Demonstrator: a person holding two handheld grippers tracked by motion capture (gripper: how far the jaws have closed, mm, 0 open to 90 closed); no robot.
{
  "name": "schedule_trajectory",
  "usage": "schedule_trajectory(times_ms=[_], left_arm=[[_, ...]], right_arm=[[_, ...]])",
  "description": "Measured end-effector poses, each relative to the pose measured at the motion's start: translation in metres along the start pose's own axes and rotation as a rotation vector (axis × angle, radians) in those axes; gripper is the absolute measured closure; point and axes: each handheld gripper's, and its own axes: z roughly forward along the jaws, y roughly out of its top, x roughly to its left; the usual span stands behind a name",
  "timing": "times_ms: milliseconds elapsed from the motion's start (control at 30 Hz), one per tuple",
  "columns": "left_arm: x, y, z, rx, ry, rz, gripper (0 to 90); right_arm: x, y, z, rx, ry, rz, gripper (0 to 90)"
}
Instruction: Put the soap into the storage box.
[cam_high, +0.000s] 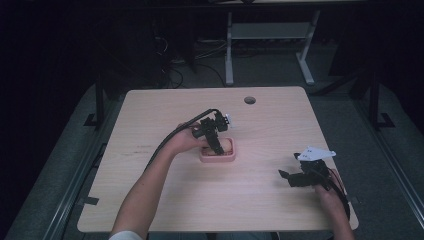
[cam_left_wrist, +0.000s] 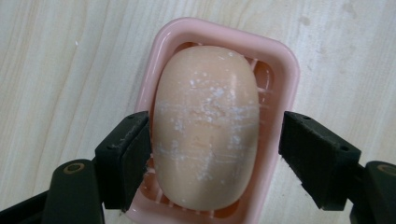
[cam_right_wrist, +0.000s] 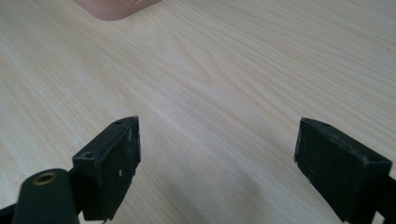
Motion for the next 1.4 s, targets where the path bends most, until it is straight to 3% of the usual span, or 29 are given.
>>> schedule_trajectory(times_ms=[300,867,1400], left_arm=[[-0.007,-0.003,-0.008,-0.017,0.004,0.011,24.0],[-0.014,-0.021,-0.017,-0.047,0.007,-0.006,23.3],[-0.021,-0.041,-0.017,-0.071,0.002,-0.036,23.4]], right_arm=[[0.001,0.000,0.001,0.007,-0.002,-0.002,13.9],[0.001,0.001,0.002,0.013,-0.004,-0.015,13.9],[0.006,0.003,0.004,0.023,-0.002,-0.022,13.9]])
